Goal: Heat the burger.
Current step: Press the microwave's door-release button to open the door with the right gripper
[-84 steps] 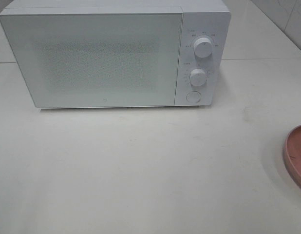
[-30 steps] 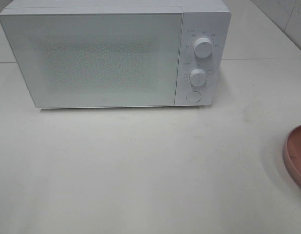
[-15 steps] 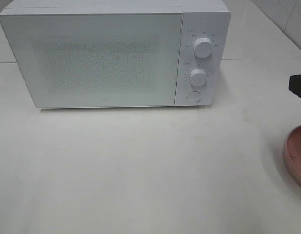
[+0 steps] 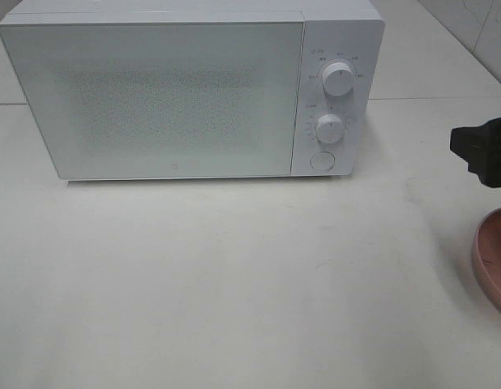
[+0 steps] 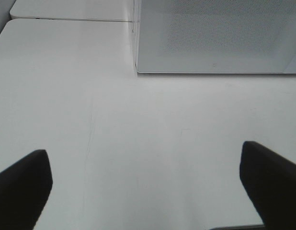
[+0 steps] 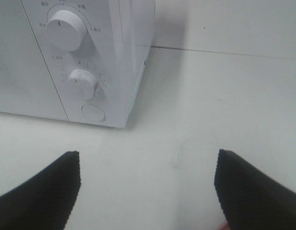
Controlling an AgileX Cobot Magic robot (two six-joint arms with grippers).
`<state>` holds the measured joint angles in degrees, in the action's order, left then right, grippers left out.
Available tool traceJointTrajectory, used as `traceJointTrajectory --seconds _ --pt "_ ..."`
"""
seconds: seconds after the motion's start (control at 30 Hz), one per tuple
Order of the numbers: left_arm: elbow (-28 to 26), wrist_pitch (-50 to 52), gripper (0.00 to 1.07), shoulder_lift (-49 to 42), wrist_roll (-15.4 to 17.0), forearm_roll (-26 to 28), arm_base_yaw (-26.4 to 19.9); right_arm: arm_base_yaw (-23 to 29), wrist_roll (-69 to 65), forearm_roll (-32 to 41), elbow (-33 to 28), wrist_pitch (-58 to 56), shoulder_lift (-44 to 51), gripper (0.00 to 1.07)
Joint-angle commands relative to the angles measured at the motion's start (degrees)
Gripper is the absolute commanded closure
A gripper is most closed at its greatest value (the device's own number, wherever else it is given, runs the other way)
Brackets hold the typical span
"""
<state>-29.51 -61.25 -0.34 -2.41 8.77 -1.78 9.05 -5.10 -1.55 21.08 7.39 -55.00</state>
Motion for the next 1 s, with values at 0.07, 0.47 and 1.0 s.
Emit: traceJointTrajectory --seconds 0.07,0.47,1.0 --pt "0.1 -0.1 0.07 -0.9 -0.1 0.3 0.0 -0.3 -0.1 -0.4 -0.2 9.1 -2.9 0.32" --pt "0.1 -0.1 0.07 -0.9 -0.1 0.3 0.0 0.1 9.5 9.5 -0.2 25.7 -13.9 0.32" --pt "0.1 -0.1 0.07 -0.9 -0.1 0.3 0.0 15.9 24.6 29.8 -0.2 45.2 -26.8 0.32"
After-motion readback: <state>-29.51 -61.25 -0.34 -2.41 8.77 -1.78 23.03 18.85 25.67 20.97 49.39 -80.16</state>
